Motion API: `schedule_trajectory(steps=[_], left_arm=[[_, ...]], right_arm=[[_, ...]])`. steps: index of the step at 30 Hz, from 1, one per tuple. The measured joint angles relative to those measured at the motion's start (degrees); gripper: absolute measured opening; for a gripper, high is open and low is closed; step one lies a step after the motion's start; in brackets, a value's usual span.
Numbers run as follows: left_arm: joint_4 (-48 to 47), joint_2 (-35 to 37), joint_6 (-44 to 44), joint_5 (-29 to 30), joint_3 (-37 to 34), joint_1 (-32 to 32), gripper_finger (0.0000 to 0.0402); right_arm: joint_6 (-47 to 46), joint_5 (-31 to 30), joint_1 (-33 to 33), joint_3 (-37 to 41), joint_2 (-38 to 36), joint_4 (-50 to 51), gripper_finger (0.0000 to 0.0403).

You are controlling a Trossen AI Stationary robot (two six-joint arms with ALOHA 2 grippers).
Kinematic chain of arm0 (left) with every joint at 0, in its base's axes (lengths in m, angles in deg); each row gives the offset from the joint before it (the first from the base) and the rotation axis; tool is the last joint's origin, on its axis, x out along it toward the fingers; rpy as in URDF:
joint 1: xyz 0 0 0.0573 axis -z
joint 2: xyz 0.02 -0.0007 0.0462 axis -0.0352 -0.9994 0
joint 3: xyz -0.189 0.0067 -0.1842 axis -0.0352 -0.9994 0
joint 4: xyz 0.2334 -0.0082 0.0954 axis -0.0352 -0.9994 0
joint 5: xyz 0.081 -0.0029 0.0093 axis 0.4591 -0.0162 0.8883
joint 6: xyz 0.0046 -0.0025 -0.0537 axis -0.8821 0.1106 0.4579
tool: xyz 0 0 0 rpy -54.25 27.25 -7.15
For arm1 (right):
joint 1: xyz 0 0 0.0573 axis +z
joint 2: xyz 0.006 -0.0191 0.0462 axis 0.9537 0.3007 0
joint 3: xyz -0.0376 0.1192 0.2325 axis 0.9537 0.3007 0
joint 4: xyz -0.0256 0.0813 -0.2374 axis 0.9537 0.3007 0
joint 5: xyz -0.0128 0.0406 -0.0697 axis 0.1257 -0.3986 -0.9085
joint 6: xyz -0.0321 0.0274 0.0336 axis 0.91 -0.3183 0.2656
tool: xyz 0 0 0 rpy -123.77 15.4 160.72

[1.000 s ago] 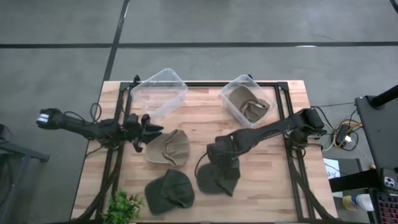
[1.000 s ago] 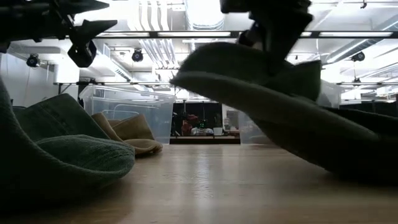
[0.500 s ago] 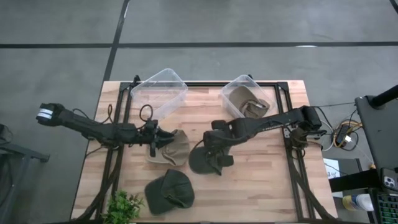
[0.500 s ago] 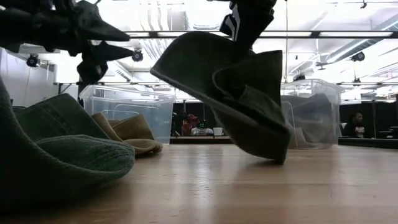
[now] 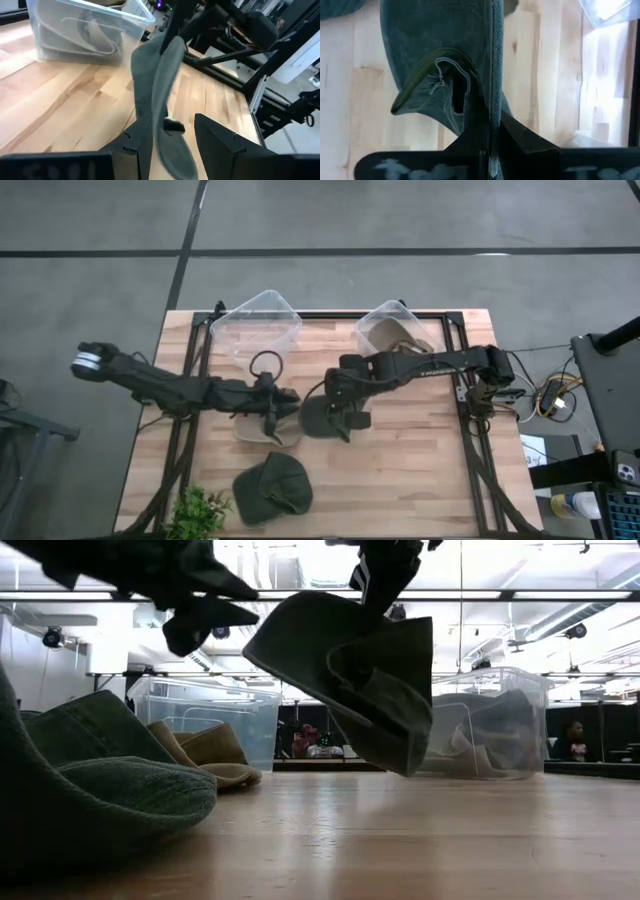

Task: Pick & Place hat
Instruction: Put the right black cap into the left transparent bin

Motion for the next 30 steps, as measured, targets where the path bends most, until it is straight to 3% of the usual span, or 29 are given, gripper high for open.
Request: schedule_trajectory(steps=[9, 30], left_arm=[[-4.32, -5.25, 0.31, 1.86, 5.7, 0.0, 0.0138], [-5.95, -10.1, 3.52, 1.67, 7.4, -2.18, 0.0129]], right_arm=[[0.85, 0.09, 0.08, 0.0, 0.0, 2.02, 0.0012], [3.34, -0.98, 0.38, -1.65, -0.13, 1.96, 0.0013]])
